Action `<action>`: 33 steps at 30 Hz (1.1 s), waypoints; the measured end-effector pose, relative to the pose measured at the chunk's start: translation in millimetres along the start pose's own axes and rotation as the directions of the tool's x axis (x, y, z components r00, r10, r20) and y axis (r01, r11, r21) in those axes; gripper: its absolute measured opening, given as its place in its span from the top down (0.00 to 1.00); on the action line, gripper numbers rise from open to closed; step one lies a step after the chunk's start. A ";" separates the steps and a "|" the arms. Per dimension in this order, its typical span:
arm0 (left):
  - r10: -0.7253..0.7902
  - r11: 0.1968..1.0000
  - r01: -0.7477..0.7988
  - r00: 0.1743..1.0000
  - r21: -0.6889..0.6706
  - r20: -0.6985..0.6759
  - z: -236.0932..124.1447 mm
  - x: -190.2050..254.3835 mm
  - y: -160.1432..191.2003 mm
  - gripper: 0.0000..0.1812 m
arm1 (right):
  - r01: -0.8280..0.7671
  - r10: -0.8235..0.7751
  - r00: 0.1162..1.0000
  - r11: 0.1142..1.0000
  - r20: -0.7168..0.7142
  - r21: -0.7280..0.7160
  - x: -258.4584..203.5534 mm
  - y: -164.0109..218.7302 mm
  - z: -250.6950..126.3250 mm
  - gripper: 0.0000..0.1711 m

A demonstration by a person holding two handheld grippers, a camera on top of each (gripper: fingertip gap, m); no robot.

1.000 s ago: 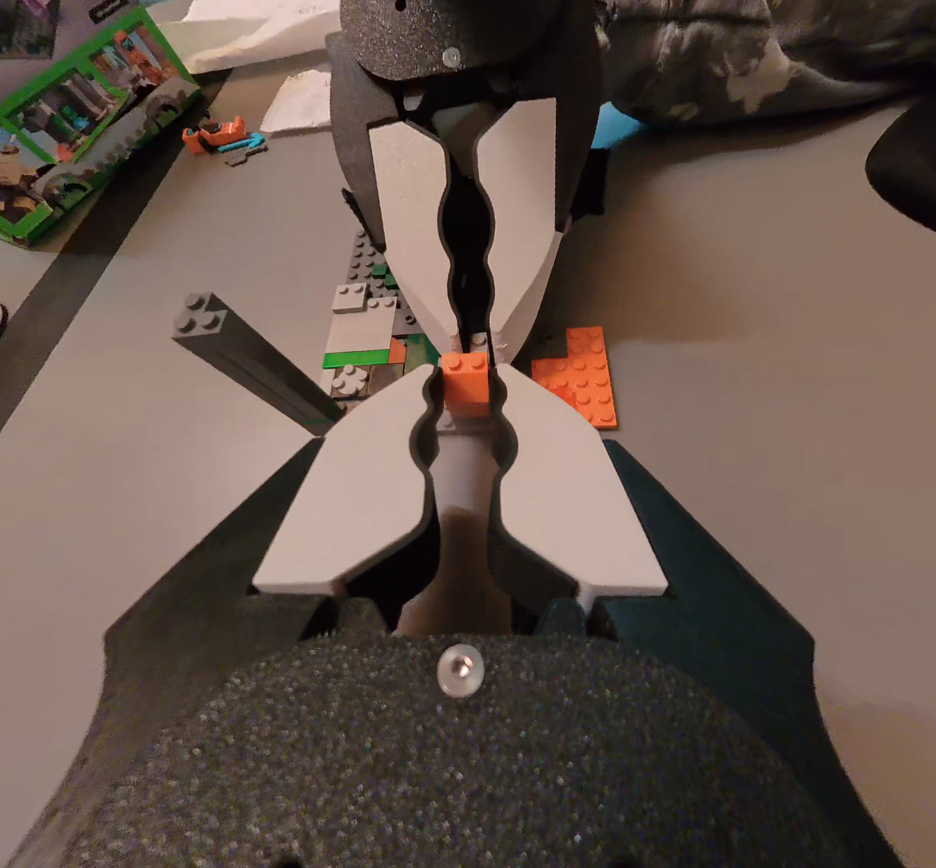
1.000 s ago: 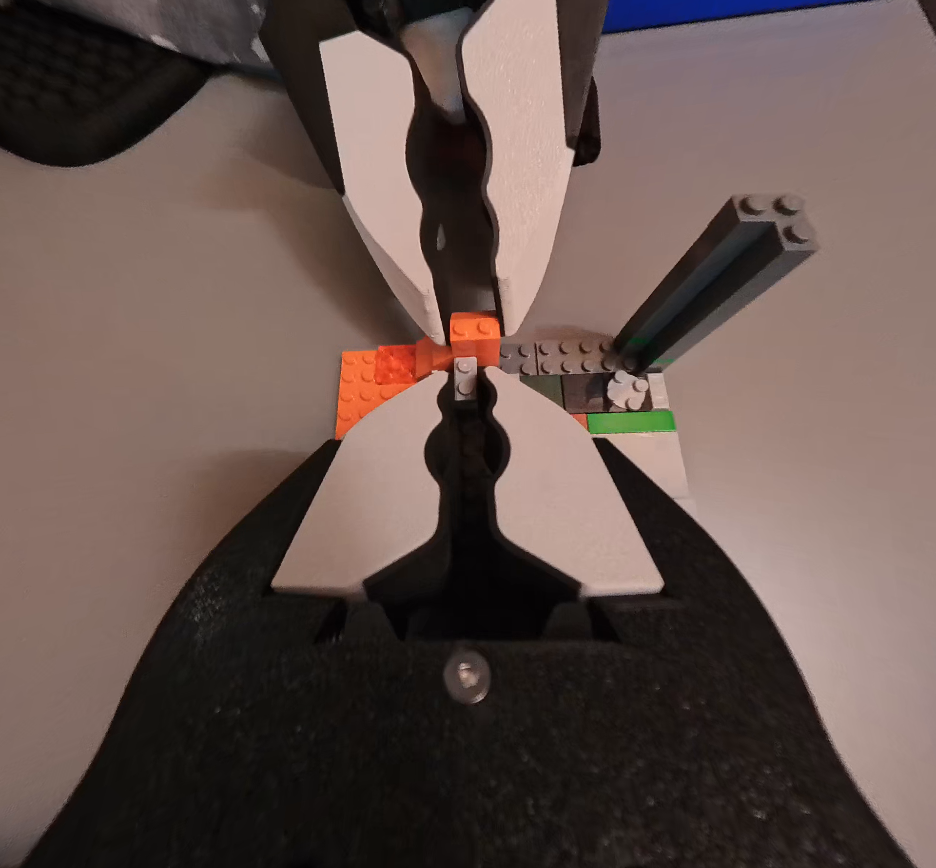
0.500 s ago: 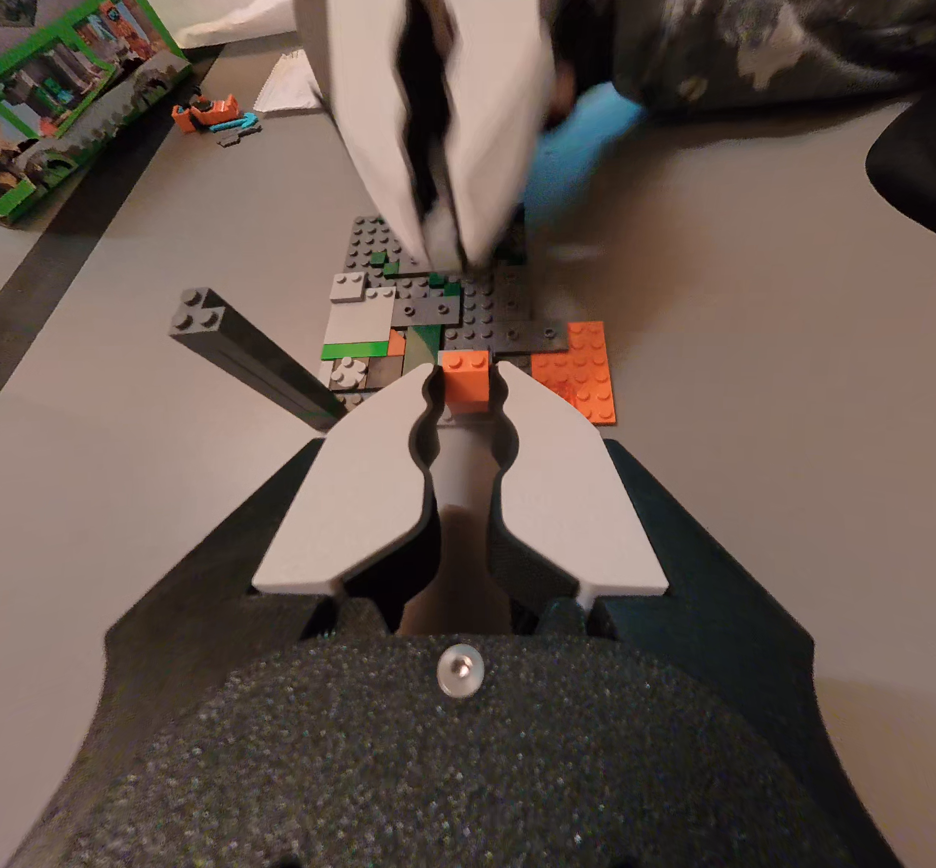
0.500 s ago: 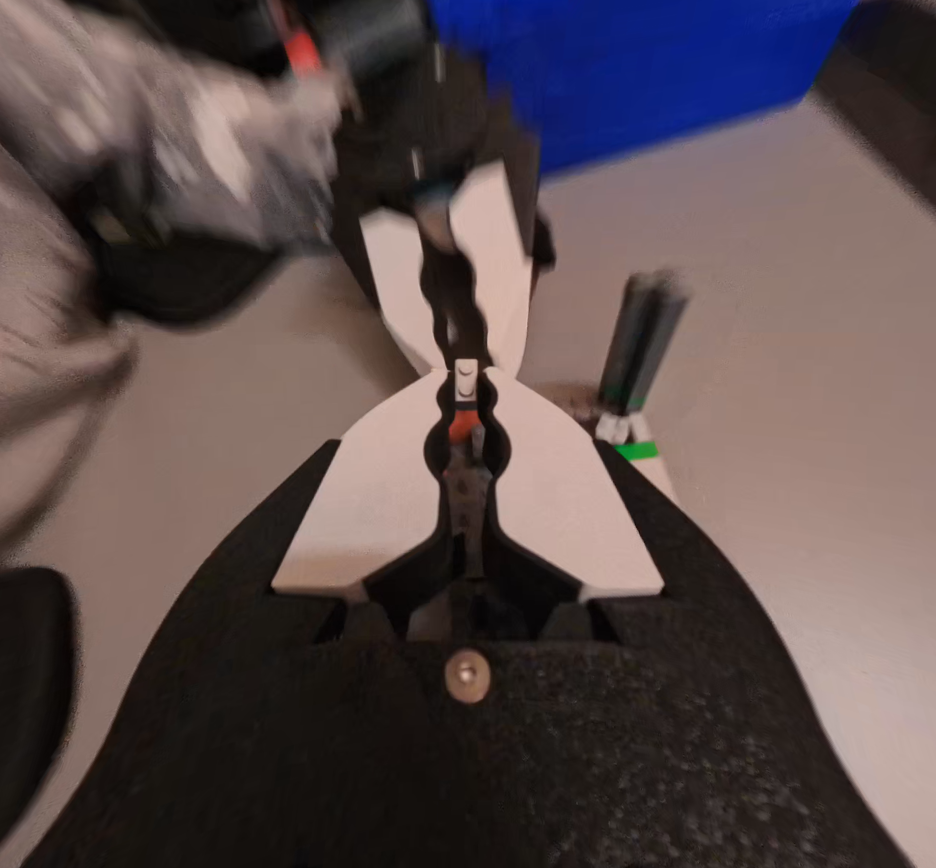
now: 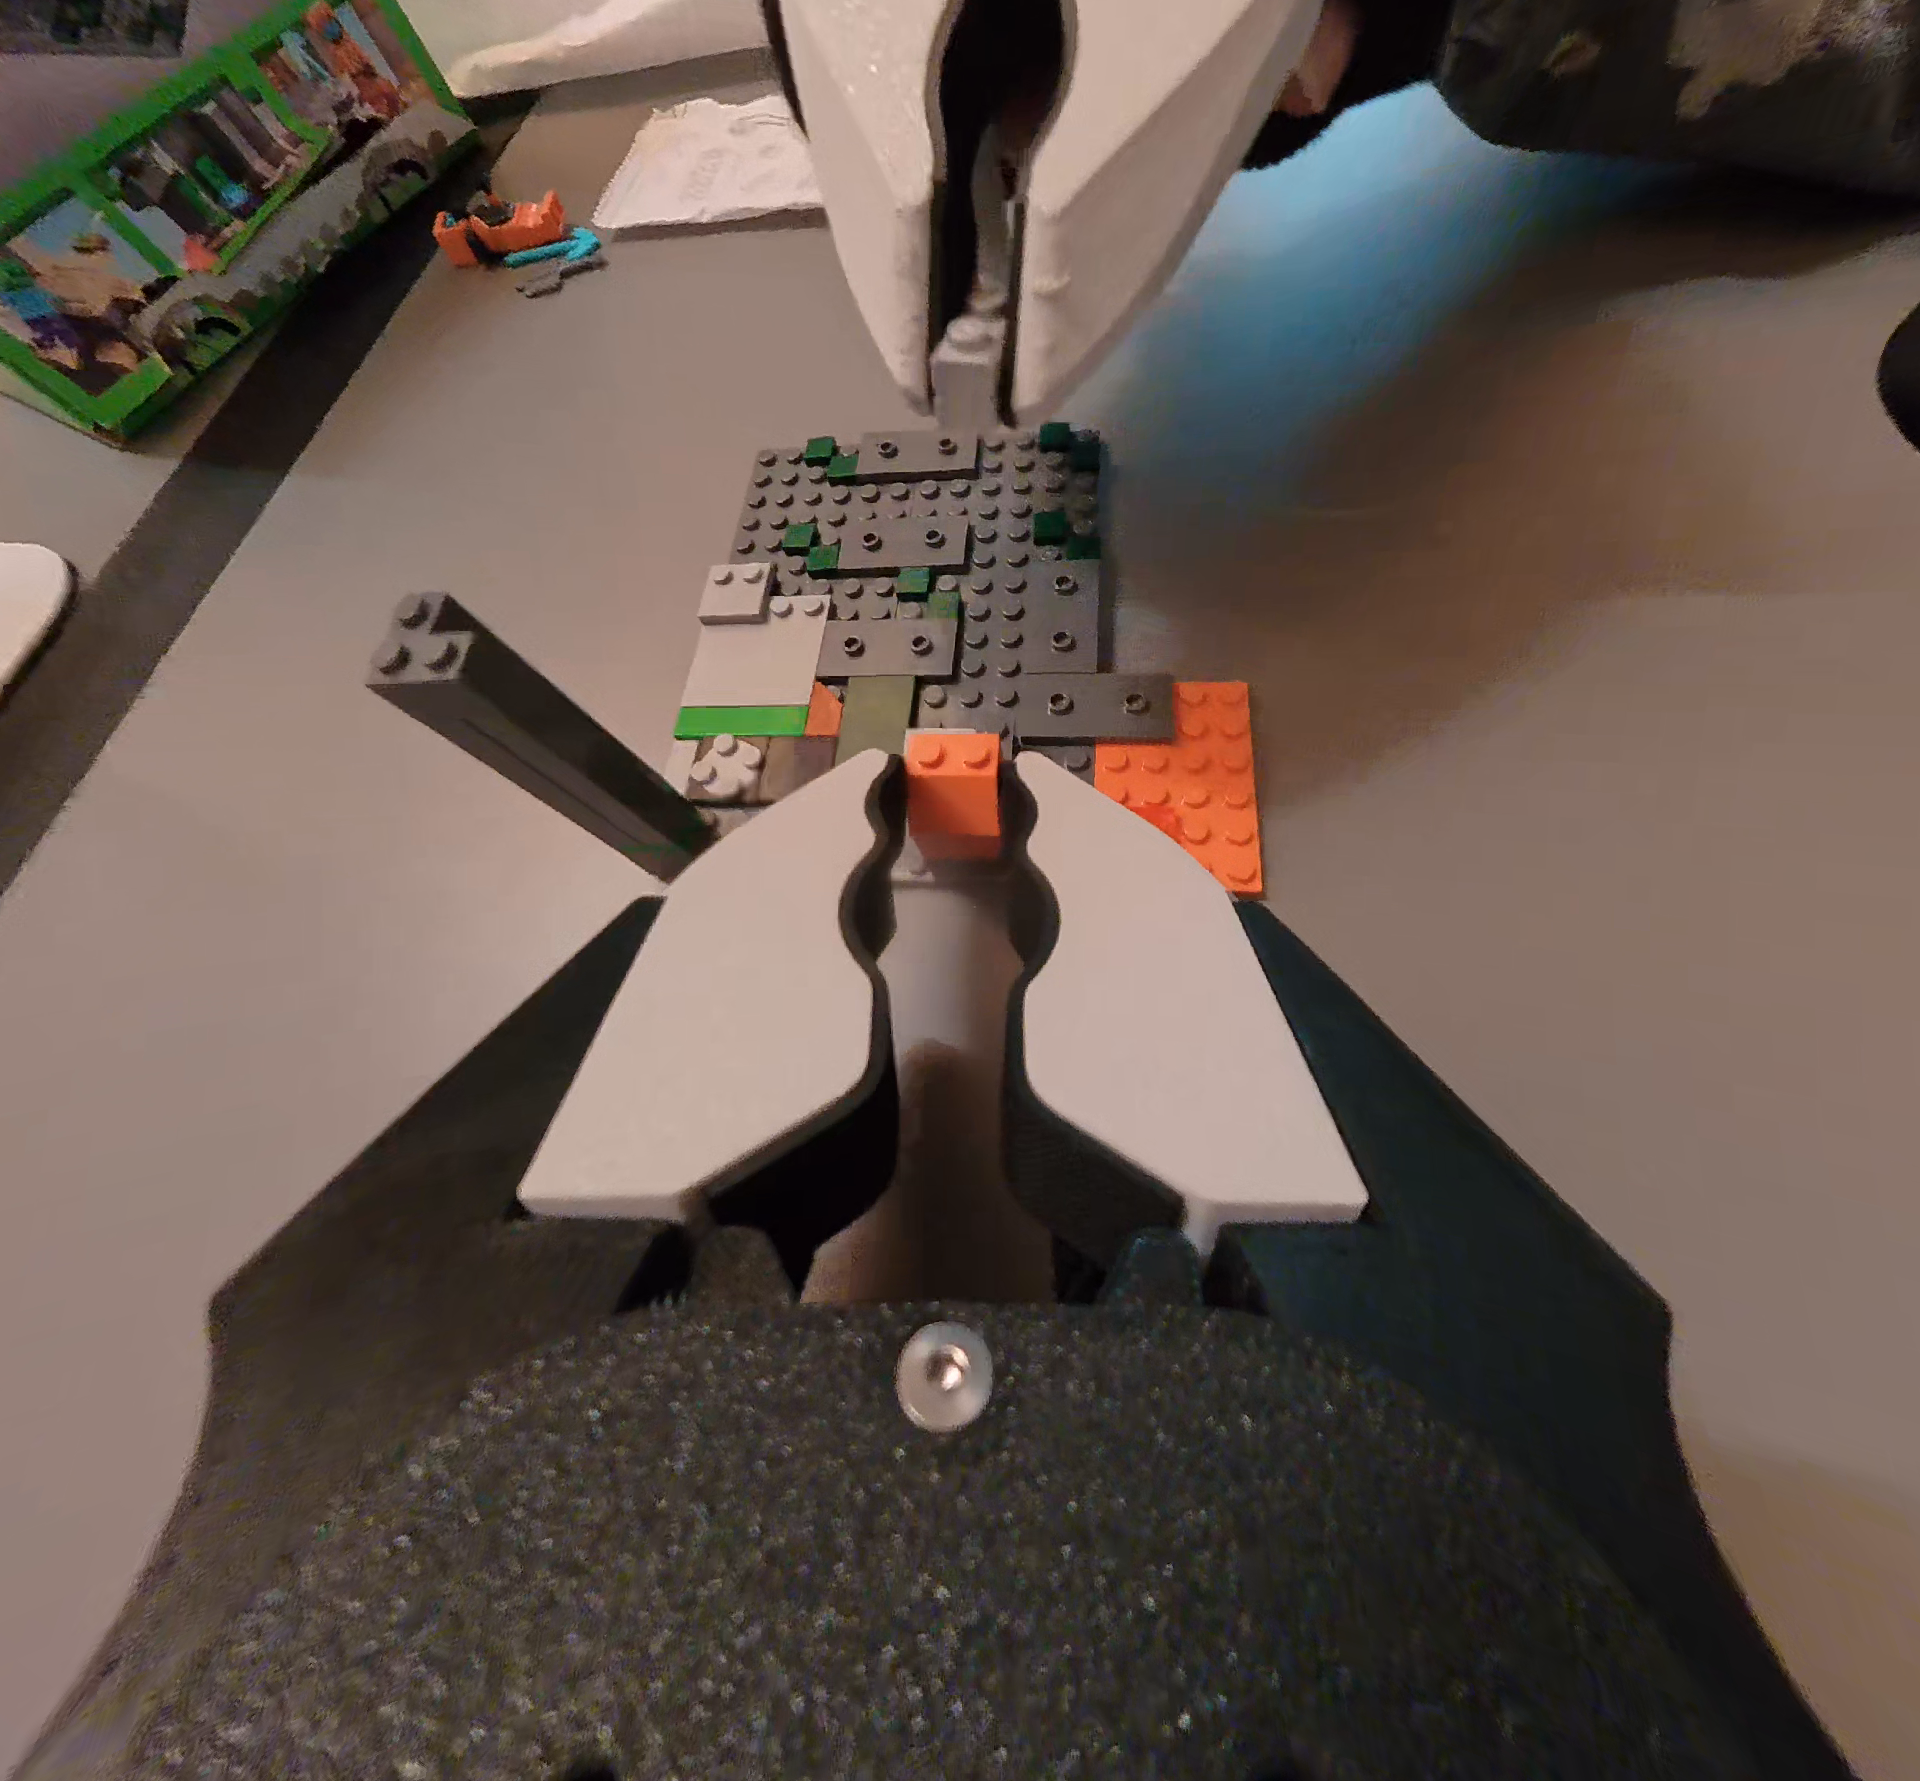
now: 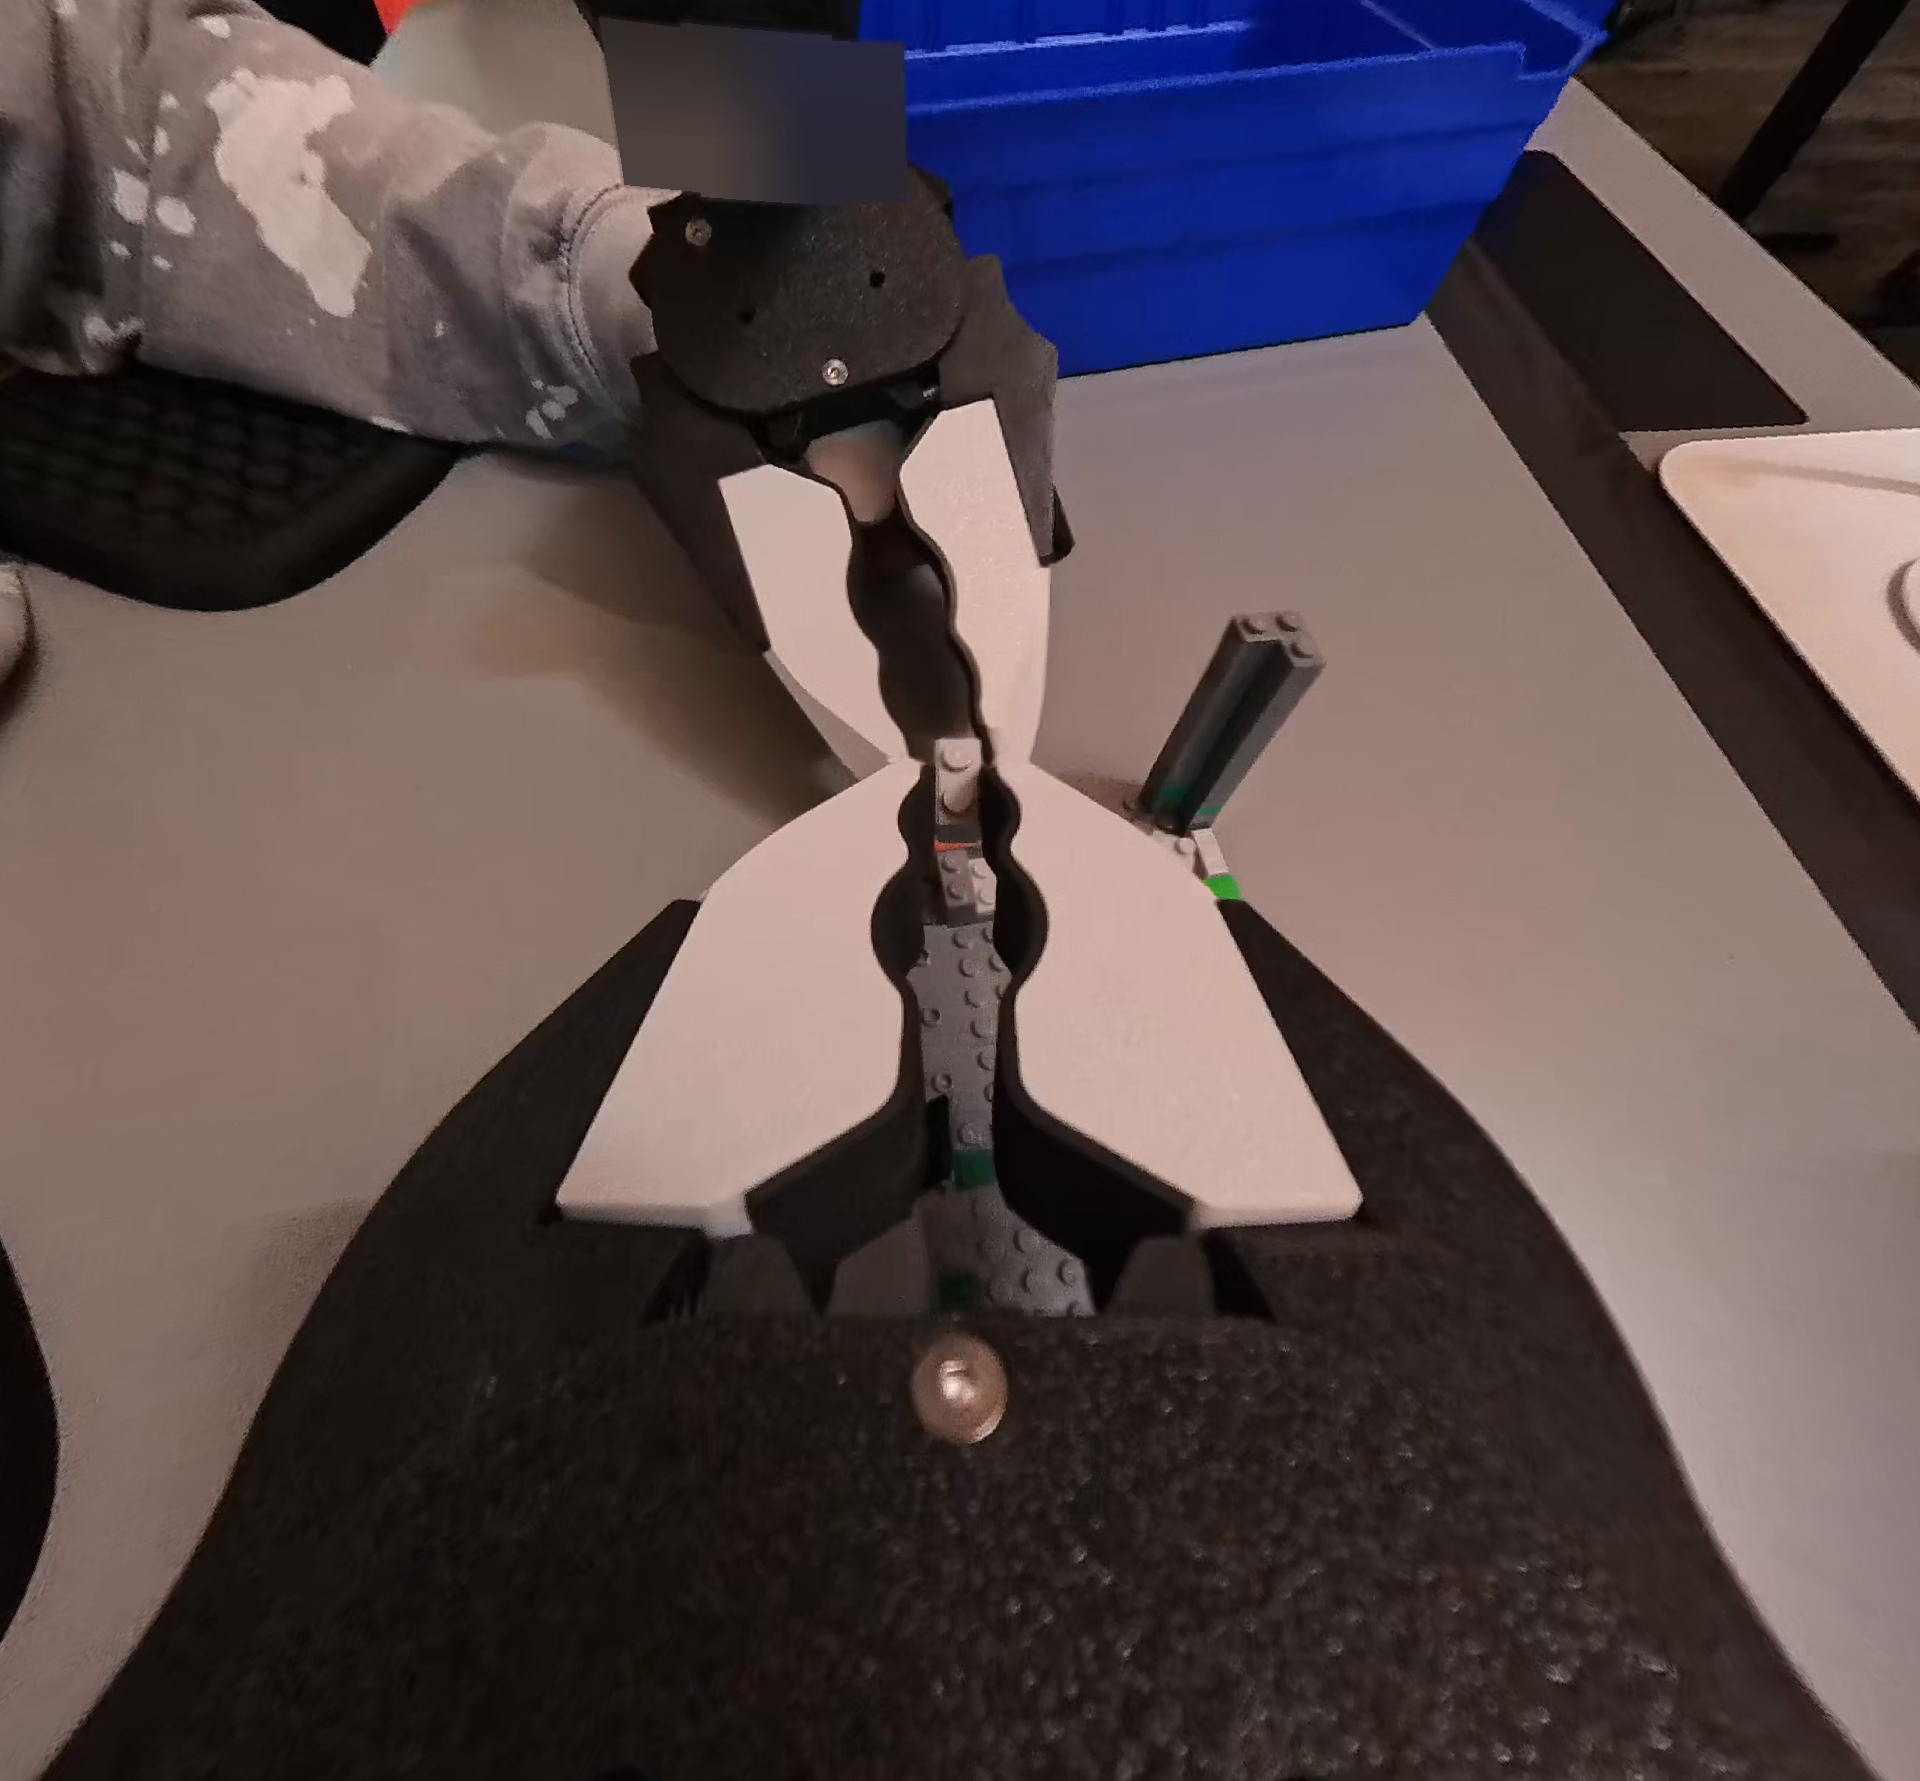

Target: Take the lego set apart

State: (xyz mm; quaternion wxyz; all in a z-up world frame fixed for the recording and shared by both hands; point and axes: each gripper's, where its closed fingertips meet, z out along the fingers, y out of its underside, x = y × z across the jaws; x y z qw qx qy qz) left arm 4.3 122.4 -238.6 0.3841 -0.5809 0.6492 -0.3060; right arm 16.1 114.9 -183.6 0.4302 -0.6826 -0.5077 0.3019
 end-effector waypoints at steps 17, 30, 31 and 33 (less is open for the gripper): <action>0.237 0.968 -0.201 0.929 -0.147 0.286 -13.9 -12.7 -21.3 0.90 | 0.006 -0.008 0.998 0.999 -0.070 -0.039 -10.1 15.1 9.5 0.96; 0.365 0.930 -0.360 0.877 -0.077 0.312 -16.9 4.8 -45.0 0.86 | -0.211 0.206 0.977 0.973 0.057 0.096 -9.5 4.5 7.0 0.96; 0.372 0.926 -0.371 0.871 -0.067 0.320 -17.5 5.5 -47.5 0.86 | -0.232 0.225 0.971 0.967 0.075 0.106 -10.2 2.6 6.4 0.95; 0.382 0.920 -0.389 0.862 -0.047 0.333 -18.7 7.0 -52.2 0.87 | -0.267 0.255 0.961 0.956 0.104 0.122 -11.6 -0.7 6.0 0.95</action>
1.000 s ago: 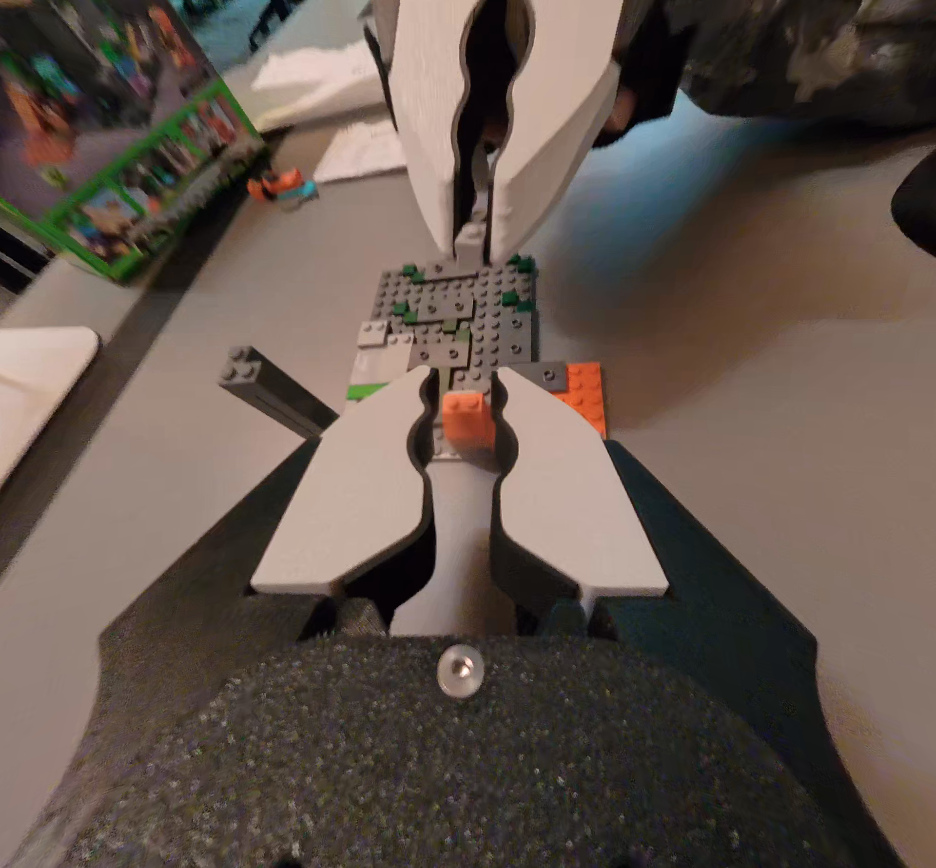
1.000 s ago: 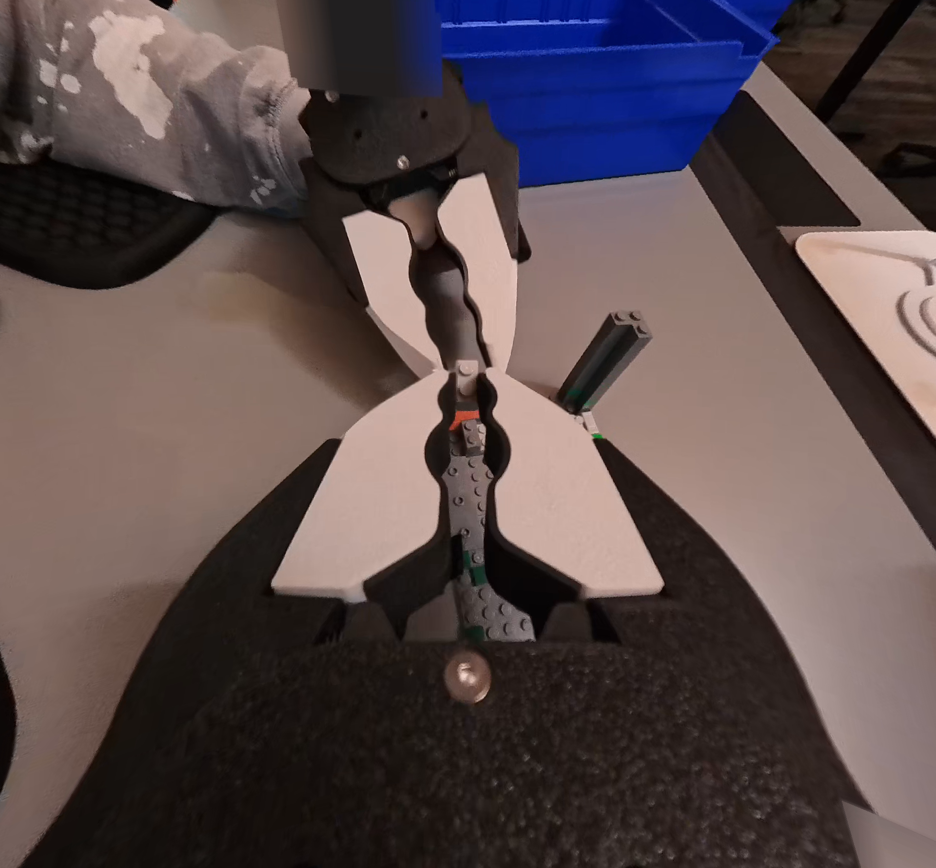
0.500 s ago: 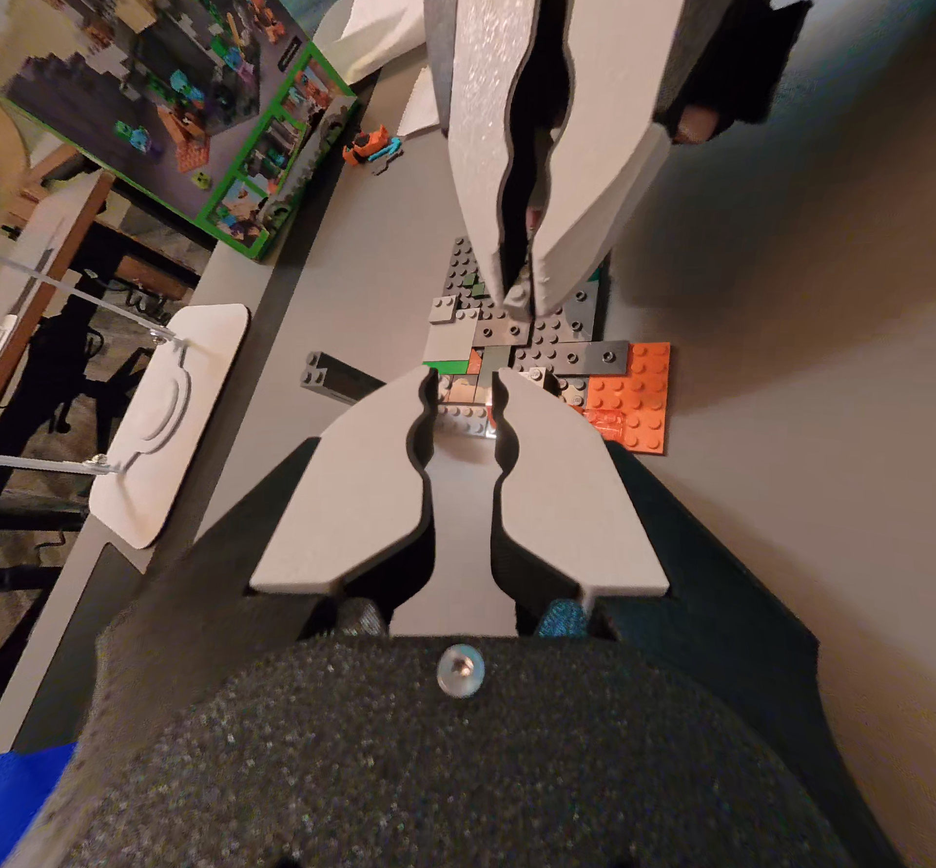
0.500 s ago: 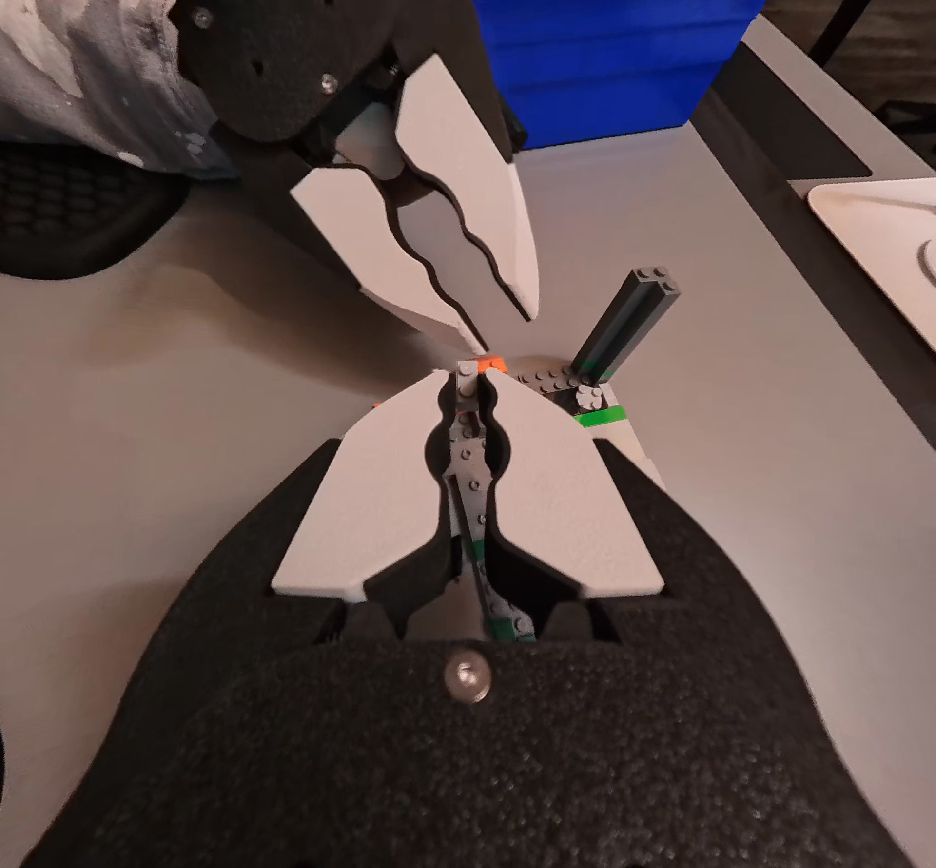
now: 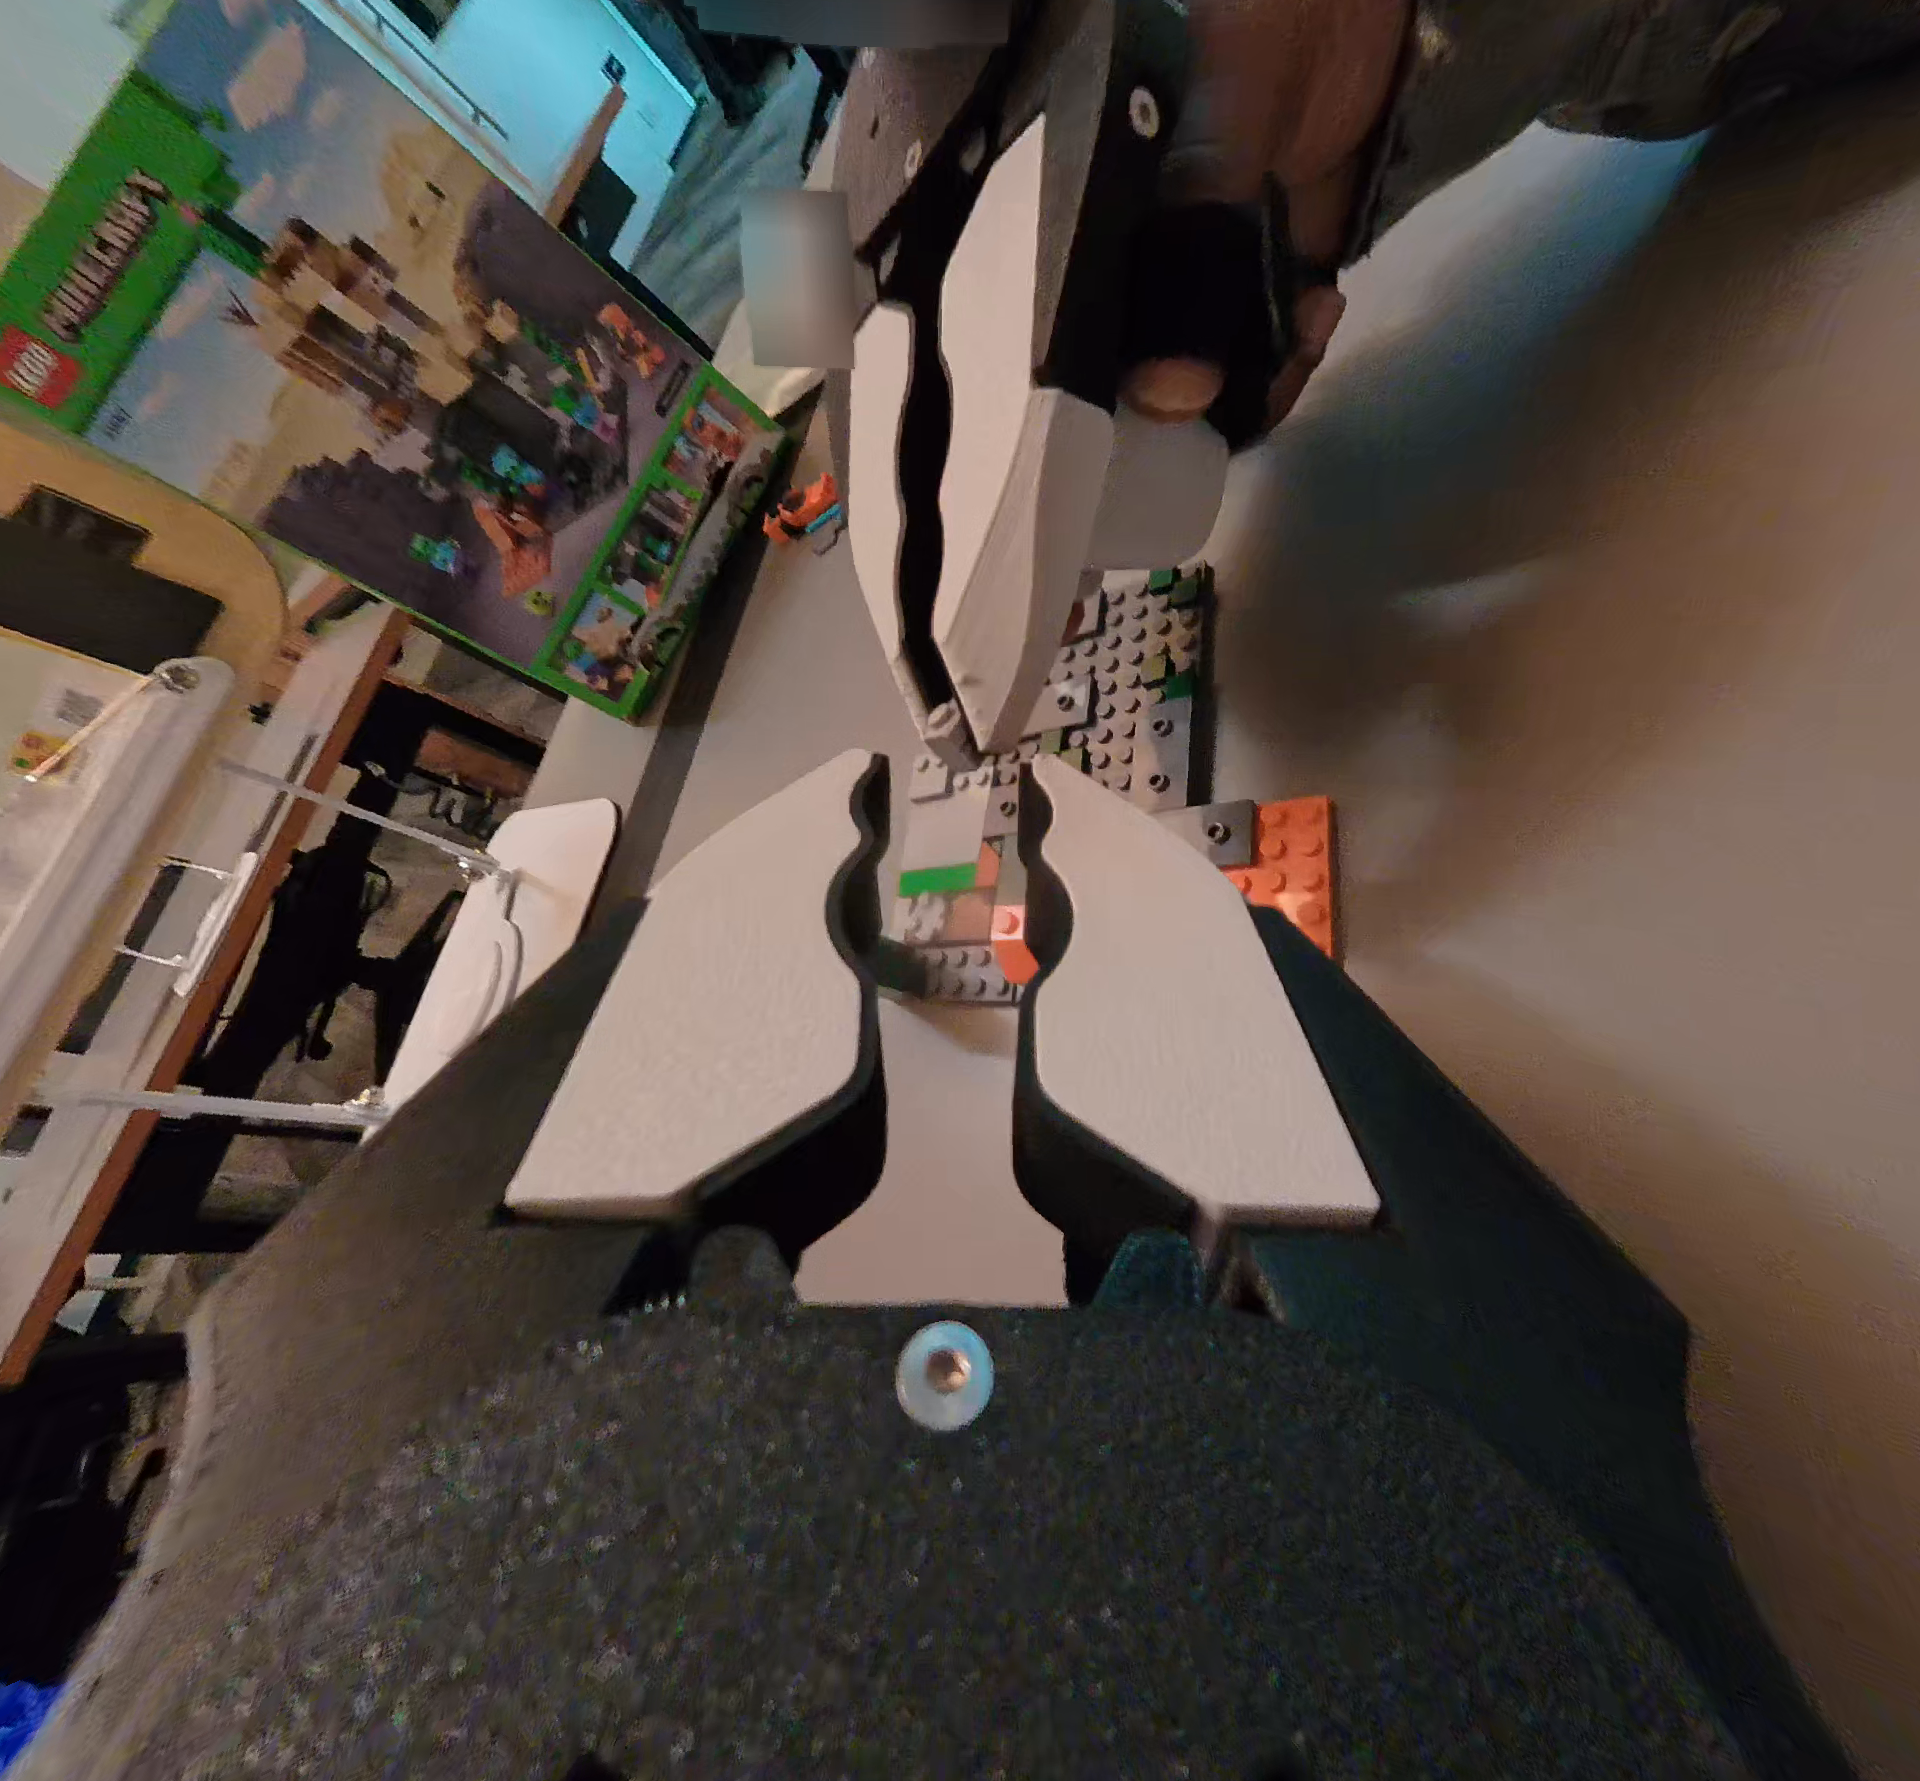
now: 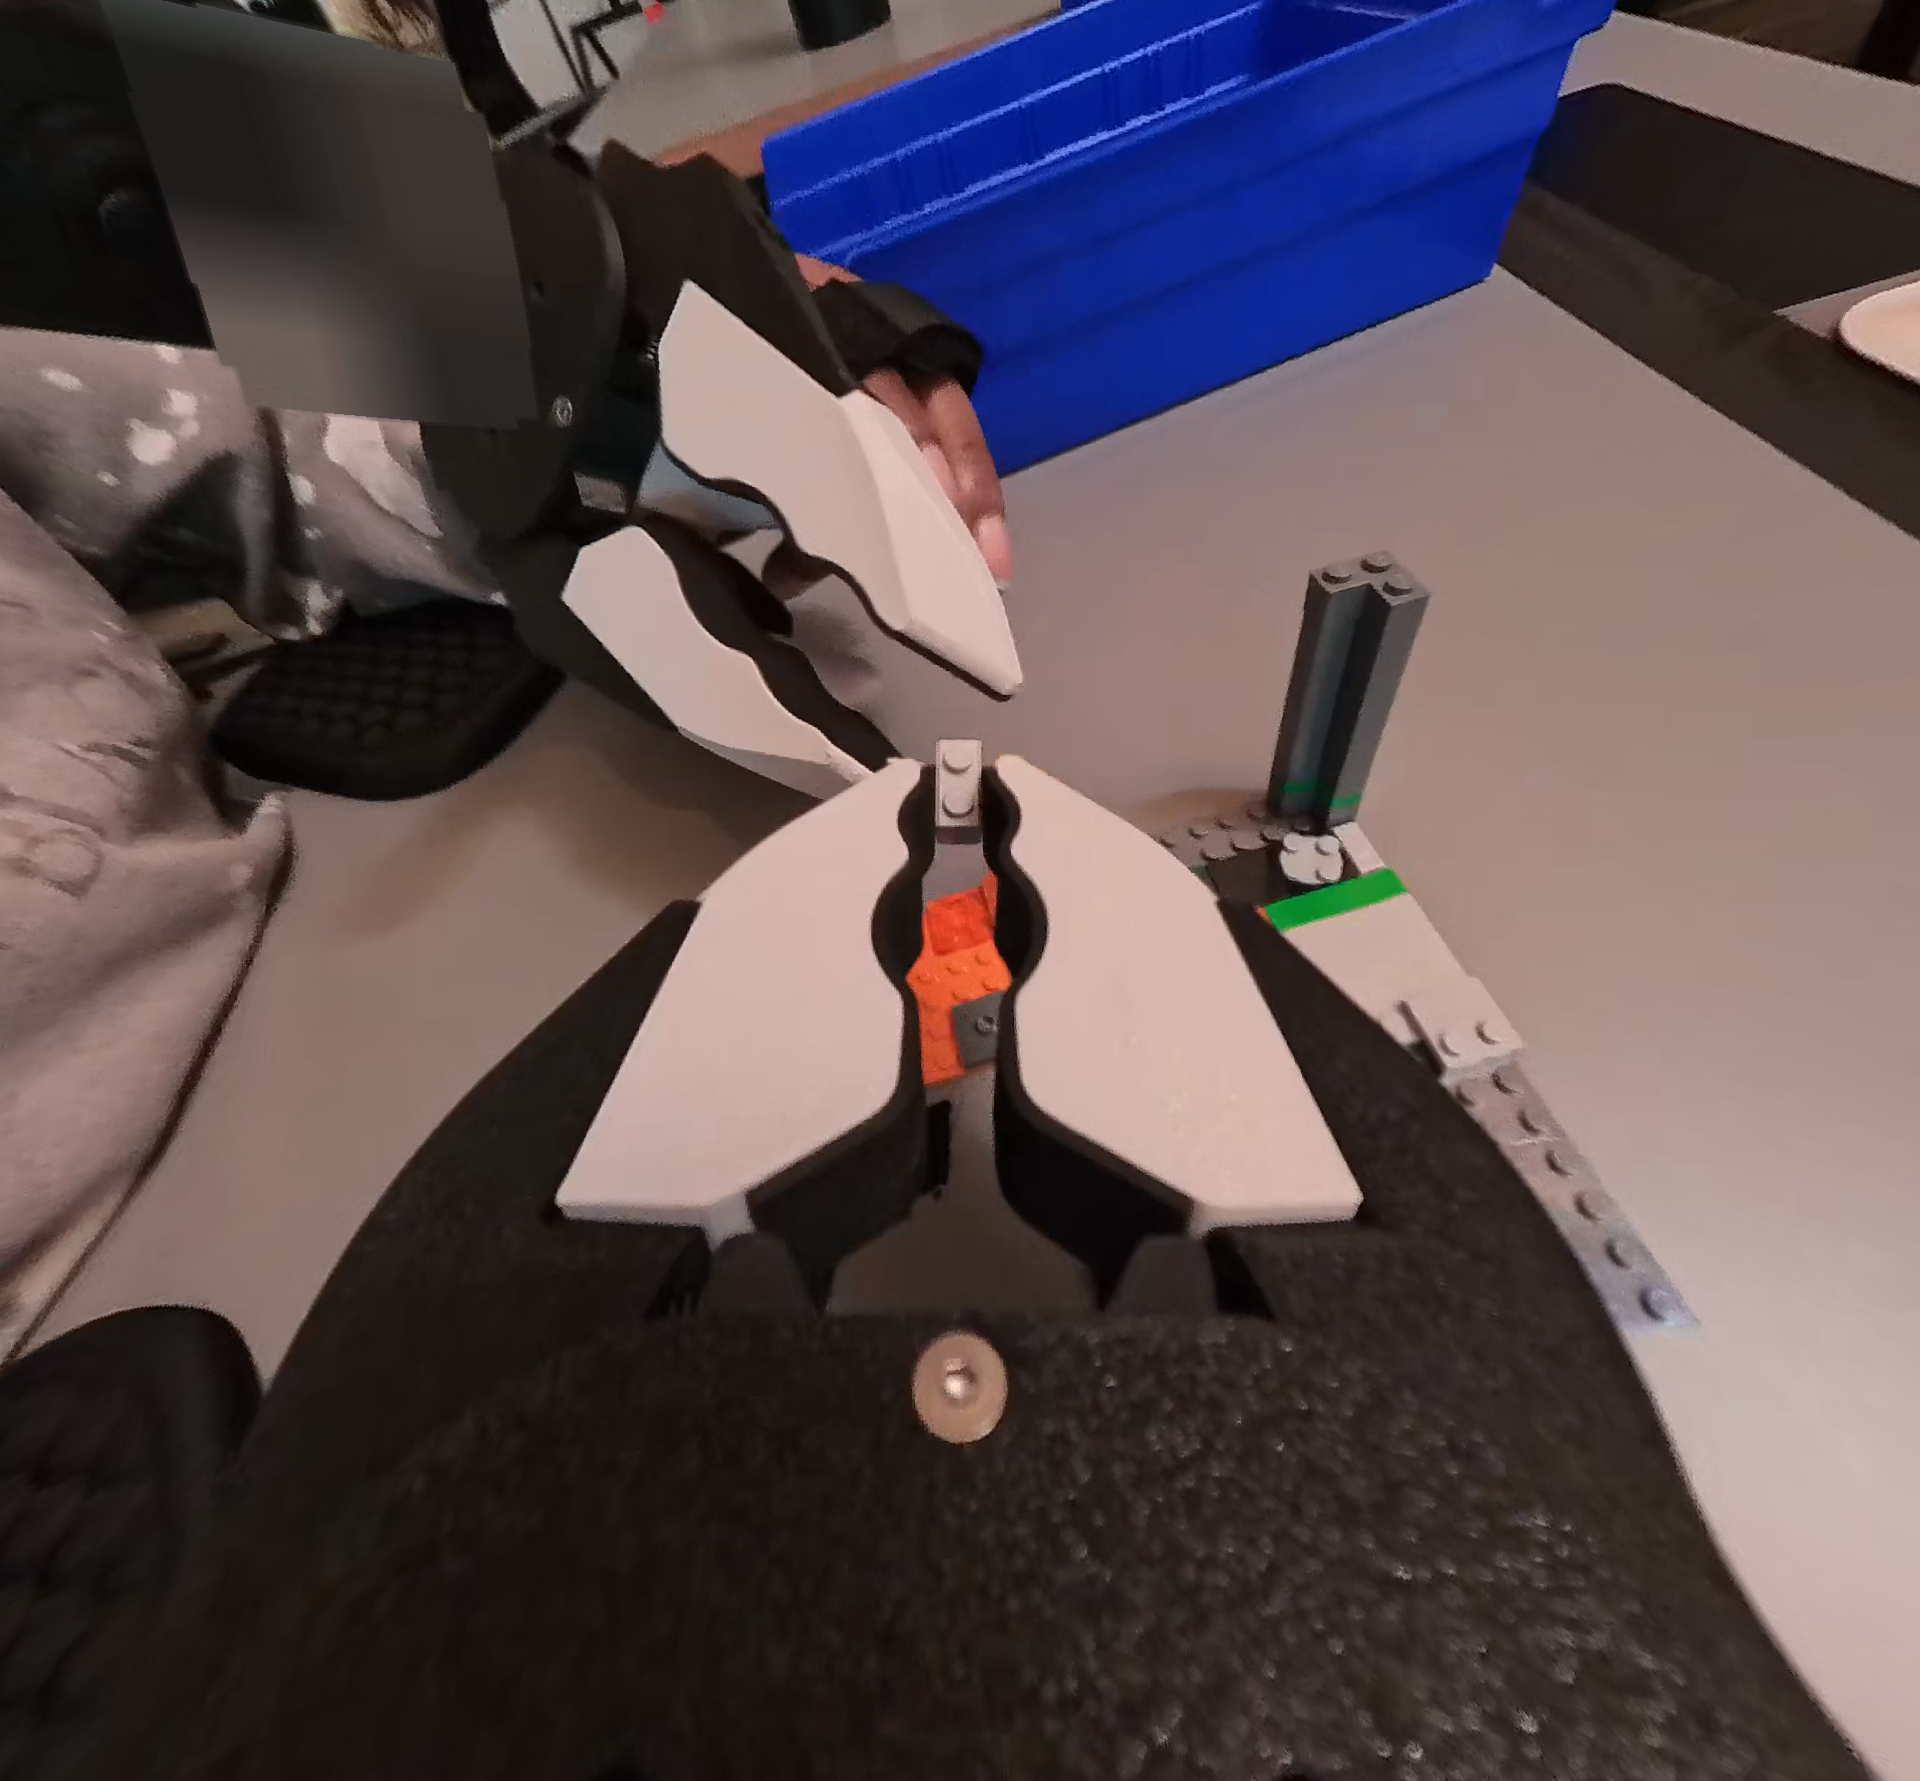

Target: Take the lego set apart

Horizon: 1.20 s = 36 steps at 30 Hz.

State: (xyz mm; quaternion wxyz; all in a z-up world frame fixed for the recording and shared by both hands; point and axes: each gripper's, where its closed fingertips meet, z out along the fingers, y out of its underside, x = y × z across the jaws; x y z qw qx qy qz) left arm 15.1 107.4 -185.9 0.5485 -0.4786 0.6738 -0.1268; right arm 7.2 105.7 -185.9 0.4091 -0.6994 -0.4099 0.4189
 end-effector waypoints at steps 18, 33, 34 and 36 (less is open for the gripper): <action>0.084 0.996 -0.089 0.988 0.032 0.126 -16.2 -23.1 -9.0 0.93 | -0.183 0.167 0.979 0.972 0.113 0.145 1.2 -22.3 -9.5 0.91; -0.373 0.736 0.480 0.876 -0.478 0.306 -163.4 -137.0 151.7 0.93 | 0.112 -0.133 0.937 0.990 -0.322 -0.085 61.2 -22.0 11.3 0.86; -0.393 0.707 0.494 0.870 -0.506 0.299 -168.2 -133.7 159.7 0.93 | 0.120 -0.148 0.931 0.987 -0.333 -0.104 64.3 -21.9 14.7 0.84; -0.409 0.661 0.512 0.859 -0.549 0.309 -175.7 -130.4 172.0 0.93 | 0.123 -0.166 0.918 0.982 -0.359 -0.140 72.4 -20.6 20.3 0.82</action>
